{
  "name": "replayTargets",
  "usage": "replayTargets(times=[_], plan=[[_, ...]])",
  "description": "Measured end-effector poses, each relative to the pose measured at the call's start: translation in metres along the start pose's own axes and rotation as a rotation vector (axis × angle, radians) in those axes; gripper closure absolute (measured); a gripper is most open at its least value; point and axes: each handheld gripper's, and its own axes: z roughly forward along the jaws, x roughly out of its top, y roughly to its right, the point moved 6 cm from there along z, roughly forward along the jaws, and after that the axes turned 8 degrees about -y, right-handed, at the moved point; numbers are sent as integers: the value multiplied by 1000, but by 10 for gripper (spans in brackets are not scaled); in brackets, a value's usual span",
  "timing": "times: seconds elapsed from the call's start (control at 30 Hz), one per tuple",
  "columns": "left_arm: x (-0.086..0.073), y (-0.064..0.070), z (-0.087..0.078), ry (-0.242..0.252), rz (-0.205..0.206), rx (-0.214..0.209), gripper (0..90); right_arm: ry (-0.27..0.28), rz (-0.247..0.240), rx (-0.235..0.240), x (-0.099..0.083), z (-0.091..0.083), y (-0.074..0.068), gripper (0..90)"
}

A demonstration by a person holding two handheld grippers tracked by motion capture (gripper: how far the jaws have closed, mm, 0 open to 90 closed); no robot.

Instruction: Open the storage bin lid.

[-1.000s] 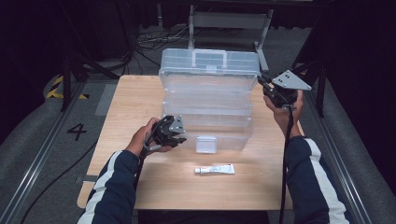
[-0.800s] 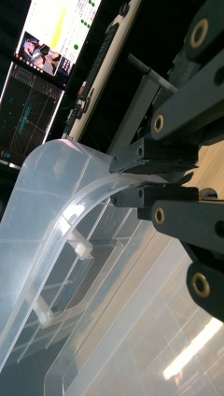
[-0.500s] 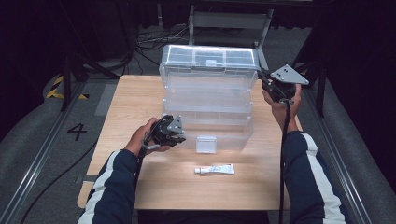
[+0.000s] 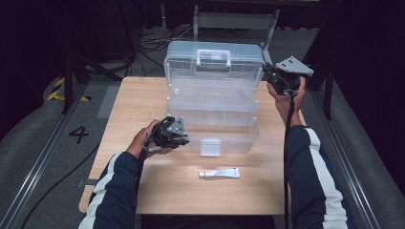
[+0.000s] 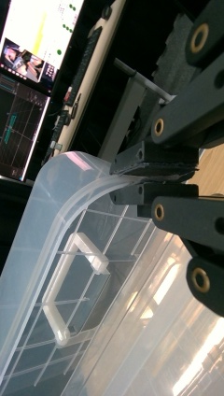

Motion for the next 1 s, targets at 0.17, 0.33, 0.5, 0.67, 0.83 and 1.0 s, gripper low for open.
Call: replayTargets(times=[0.17, 0.33, 0.5, 0.67, 0.83, 1.0], plan=[[-2, 0, -1, 4, 8, -13, 795, -18, 12, 1, 4, 7, 2, 851], [-3, 1, -2, 15, 8, -21, 801, -34, 24, 12, 7, 13, 5, 852], [-4, 2, -2, 27, 5, -33, 808, -62, 33, 16, 11, 22, 8, 852], [-4, 2, -3, 35, 7, -35, 812, -98, 45, 25, 15, 30, 11, 852], [-5, 2, -3, 38, 10, -40, 813, -130, 48, 29, 18, 38, 14, 851], [-6, 3, -3, 38, 9, -43, 813, -167, 69, 55, 21, 50, 19, 850]])
